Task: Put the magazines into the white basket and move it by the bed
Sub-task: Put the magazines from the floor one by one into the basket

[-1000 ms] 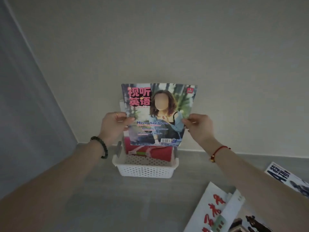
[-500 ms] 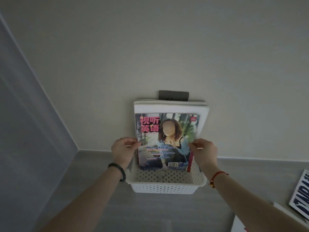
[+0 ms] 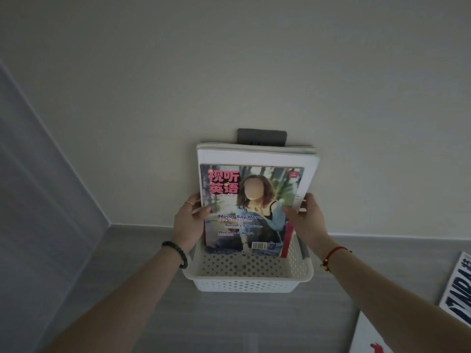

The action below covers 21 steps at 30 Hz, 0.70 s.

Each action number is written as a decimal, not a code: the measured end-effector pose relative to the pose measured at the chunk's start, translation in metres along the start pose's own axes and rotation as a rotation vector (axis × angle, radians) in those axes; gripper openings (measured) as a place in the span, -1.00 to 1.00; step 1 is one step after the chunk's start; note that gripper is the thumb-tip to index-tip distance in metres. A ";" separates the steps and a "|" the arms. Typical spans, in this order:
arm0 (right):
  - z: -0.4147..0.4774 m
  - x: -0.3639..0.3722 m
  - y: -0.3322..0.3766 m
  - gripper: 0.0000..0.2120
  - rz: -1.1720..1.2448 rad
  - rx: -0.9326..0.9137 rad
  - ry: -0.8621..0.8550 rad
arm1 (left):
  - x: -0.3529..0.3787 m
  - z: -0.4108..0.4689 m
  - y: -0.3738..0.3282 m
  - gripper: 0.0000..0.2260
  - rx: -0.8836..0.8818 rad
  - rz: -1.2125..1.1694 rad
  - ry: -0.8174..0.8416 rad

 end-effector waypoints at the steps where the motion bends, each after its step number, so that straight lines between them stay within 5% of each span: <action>1: 0.000 -0.003 0.002 -0.80 -0.041 -0.018 -0.033 | -0.002 0.000 0.002 -0.78 -0.010 -0.016 -0.013; 8: -0.003 -0.010 -0.002 -0.80 -0.039 -0.050 -0.059 | -0.001 0.002 0.009 -0.82 -0.032 -0.047 -0.029; 14: -0.015 -0.027 -0.002 -0.54 -0.108 -0.040 0.141 | -0.005 -0.017 0.010 -0.65 -0.106 -0.188 -0.269; 21: -0.094 -0.137 -0.074 -0.55 -0.107 0.124 0.048 | 0.038 -0.051 -0.014 -0.77 -0.115 -0.264 -0.127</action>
Point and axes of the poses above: each hand's wrist, its own z-axis towards the middle knuckle, its own x-axis out of the palm, y = z × x, the point moved 7 cm from there along z, towards the middle knuckle, and after that the axes turned 13 degrees about y, right-handed, at the moved point
